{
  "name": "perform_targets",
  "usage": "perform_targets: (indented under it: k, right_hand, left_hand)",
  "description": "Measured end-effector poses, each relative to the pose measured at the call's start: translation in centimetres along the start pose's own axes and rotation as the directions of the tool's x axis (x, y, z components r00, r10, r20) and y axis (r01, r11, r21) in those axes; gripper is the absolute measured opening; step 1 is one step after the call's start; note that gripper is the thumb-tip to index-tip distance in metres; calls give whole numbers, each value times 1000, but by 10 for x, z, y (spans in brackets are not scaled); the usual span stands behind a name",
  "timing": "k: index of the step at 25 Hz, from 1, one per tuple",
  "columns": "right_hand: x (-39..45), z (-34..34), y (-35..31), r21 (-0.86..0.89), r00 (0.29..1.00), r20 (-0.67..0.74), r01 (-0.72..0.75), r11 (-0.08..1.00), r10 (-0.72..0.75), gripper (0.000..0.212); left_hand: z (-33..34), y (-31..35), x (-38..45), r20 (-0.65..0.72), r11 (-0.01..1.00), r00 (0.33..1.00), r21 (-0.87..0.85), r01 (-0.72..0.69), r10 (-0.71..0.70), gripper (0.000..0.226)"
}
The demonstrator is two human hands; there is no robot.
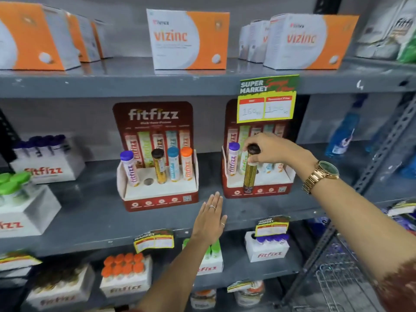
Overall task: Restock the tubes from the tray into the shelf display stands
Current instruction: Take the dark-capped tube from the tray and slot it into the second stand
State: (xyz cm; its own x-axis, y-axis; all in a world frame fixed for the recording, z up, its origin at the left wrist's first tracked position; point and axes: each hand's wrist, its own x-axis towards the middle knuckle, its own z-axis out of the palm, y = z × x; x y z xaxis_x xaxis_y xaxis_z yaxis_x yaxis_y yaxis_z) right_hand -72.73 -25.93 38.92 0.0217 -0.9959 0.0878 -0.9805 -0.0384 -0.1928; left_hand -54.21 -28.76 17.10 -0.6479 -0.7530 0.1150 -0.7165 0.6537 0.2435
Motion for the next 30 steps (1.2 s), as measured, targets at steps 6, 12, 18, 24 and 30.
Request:
perform_targets:
  k: [6, 12, 18, 24, 30]
  right_hand:
    - [9, -8, 21, 49, 998, 58, -38, 998, 35, 14]
    - [19, -18, 26, 71, 976, 184, -134, 988, 119, 34]
    - [26, -17, 18, 26, 975, 163, -155, 988, 149, 28]
    - [25, -20, 19, 83, 976, 124, -192, 978, 181, 16]
    - [19, -25, 22, 186, 974, 152, -196, 963, 168, 26]
  left_hand:
    - [21, -3, 15, 61, 997, 998, 78, 27, -32, 59]
    - [22, -2, 16, 57, 996, 997, 79, 38, -42, 60]
    - [19, -2, 16, 91, 997, 995, 71, 37, -44, 60]
    - [18, -3, 17, 106, 997, 993, 69, 35, -42, 61]
    - [20, -4, 17, 100, 997, 994, 67, 36, -43, 61]
